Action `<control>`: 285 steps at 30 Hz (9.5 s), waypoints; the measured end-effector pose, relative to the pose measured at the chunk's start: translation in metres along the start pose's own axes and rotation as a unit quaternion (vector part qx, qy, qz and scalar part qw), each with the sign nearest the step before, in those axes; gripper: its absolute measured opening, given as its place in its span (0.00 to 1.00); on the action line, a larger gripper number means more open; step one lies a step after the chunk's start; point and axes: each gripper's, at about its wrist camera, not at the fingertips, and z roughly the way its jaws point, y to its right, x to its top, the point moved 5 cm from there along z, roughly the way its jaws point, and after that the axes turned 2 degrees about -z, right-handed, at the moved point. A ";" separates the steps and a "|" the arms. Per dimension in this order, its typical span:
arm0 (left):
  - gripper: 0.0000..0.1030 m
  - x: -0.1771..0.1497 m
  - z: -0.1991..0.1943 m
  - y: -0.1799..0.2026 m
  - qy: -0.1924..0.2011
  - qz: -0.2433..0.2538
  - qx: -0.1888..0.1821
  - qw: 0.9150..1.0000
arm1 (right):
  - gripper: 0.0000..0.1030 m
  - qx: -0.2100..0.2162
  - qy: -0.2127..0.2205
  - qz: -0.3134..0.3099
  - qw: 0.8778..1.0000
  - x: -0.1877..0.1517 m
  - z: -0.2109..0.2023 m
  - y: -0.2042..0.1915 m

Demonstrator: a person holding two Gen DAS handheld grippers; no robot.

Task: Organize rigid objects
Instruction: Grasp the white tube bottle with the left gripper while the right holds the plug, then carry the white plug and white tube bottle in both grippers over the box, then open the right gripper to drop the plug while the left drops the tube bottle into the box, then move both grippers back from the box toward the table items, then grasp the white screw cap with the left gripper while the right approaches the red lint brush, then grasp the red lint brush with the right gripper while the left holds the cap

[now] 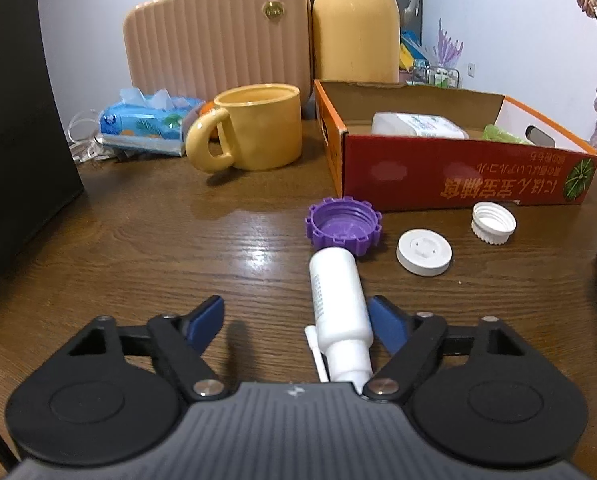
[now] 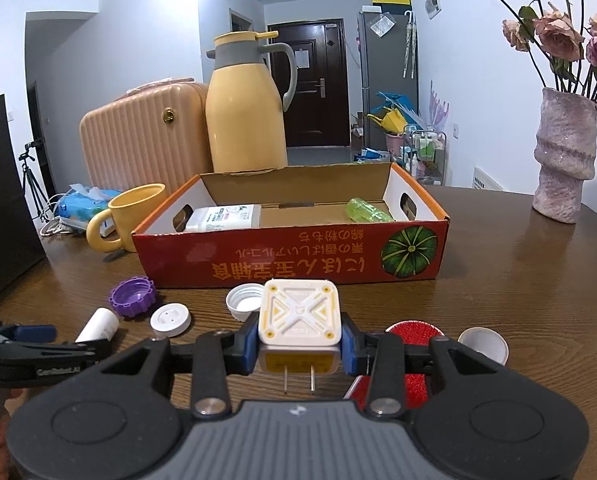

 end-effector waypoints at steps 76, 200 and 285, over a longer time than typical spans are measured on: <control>0.27 0.118 -0.037 0.072 0.141 -0.042 -0.099 0.984 | 0.37 -0.004 0.091 0.031 0.995 0.102 0.026 0.028; 1.00 0.123 0.016 0.062 0.101 -0.042 -0.023 0.994 | 1.00 -0.064 0.043 -0.009 0.997 0.082 0.053 0.037; 0.39 -0.002 -0.040 0.005 0.039 -0.003 -0.057 0.998 | 0.94 -0.118 -0.056 -0.011 0.991 -0.059 -0.001 0.025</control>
